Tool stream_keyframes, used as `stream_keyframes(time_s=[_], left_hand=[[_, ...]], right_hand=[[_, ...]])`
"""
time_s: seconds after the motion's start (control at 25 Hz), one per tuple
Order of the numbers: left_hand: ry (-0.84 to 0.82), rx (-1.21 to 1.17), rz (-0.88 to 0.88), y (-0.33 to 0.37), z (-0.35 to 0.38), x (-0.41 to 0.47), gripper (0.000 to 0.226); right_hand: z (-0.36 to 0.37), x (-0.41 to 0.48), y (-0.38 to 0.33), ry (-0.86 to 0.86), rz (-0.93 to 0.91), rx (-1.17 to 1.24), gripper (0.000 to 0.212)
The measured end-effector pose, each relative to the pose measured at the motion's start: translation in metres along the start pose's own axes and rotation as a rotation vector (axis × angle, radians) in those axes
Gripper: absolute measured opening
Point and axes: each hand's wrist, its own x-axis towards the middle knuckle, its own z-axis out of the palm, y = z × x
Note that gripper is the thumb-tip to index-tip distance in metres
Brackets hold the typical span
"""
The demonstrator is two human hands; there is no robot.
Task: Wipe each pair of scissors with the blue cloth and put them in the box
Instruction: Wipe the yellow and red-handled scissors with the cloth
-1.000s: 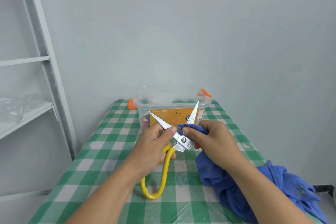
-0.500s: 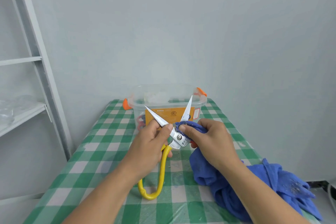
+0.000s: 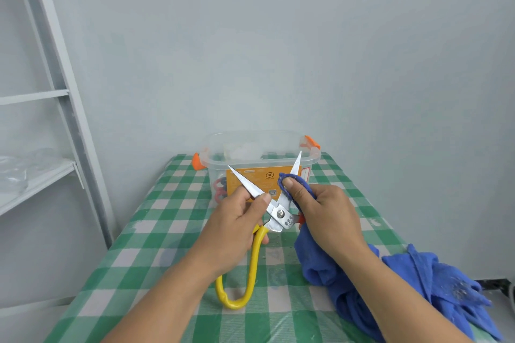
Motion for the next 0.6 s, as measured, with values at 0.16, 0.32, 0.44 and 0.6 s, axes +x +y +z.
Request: stream_keyframes(time_s=[0.16,0.32,0.44,0.6], left_hand=[[0.012,0.01,0.007,-0.001,-0.002,0.0,0.015],[0.031,0.056,0.037,-0.001,-0.001,0.0,0.017],[0.036,0.068,0.049,0.0,0.001,-0.001,0.019],[0.009,0.091,0.06,-0.002,0.004,0.0,0.02]], right_hand=[[-0.007,-0.001,0.005,-0.156,-0.011,0.211,0.031],[-0.008,0.004,0.007,-0.168,0.014,0.191,0.043],[-0.003,0.001,0.003,-0.072,-0.008,0.039,0.056],[-0.004,0.002,-0.004,0.009,0.039,0.021,0.068]])
